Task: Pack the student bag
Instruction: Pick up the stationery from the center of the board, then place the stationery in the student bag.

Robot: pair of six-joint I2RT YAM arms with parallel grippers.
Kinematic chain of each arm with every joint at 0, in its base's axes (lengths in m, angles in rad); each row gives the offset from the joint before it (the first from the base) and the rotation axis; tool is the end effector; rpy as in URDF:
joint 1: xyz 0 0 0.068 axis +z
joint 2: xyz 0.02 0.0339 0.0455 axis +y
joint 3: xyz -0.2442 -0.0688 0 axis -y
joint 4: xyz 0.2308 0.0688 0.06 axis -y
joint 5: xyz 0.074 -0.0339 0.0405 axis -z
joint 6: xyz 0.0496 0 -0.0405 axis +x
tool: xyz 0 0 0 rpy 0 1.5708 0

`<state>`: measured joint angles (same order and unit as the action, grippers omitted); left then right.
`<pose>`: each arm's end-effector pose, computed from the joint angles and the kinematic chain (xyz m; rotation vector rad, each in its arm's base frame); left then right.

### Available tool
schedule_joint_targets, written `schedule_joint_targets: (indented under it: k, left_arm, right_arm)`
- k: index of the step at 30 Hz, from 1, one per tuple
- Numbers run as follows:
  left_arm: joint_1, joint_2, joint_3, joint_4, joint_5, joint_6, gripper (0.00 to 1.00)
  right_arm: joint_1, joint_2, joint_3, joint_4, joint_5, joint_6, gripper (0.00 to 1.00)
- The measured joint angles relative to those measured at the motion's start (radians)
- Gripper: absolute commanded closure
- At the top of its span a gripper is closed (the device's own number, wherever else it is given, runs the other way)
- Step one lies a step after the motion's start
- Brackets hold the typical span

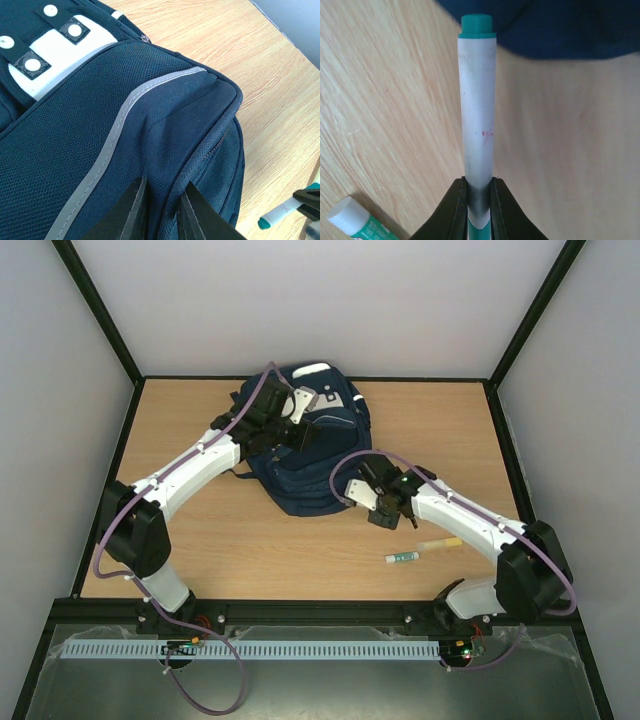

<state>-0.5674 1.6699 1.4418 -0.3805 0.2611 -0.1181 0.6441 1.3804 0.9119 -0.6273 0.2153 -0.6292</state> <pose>0.3157 -0.2164 0.2931 0.6459 2.1403 -0.6671 0.2165 0.1493 0.1937 -1.5208 2.1737 -0.2818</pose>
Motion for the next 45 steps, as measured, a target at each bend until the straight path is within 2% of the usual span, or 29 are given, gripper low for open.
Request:
schedule_joint_targets:
  k: [6,11,20,32,38,42,45]
  left_arm:
    - [0.0,0.0,0.002,-0.001,0.0,0.0,0.84]
    - [0.0,0.0,0.006,-0.005,0.0,0.0,0.84]
    - [0.0,0.0,0.013,-0.01,0.008,-0.002,0.84]
    - [0.0,0.0,0.013,-0.01,0.016,-0.002,0.84]
    - [0.006,0.0,0.013,-0.008,0.007,0.0,0.84]
    - [0.008,0.0,0.015,-0.008,0.004,0.0,0.84]
    - [0.007,0.0,0.018,0.0,0.004,-0.002,0.84]
  right_arm:
    - [0.07,-0.008,0.151,-0.027,0.084,-0.05,0.99]
    - [0.139,-0.008,0.207,0.039,0.187,-0.146,0.99]
    - [0.213,0.089,0.236,0.279,0.338,-0.369,0.99]
    - [0.214,0.259,0.235,0.682,0.381,-0.674,0.97]
    - [0.209,0.318,0.22,0.861,0.385,-0.764,0.86]
    - [0.2,0.344,0.21,0.943,0.388,-0.782,0.62]
    - [0.196,0.346,0.2,0.963,0.388,-0.773,0.56]
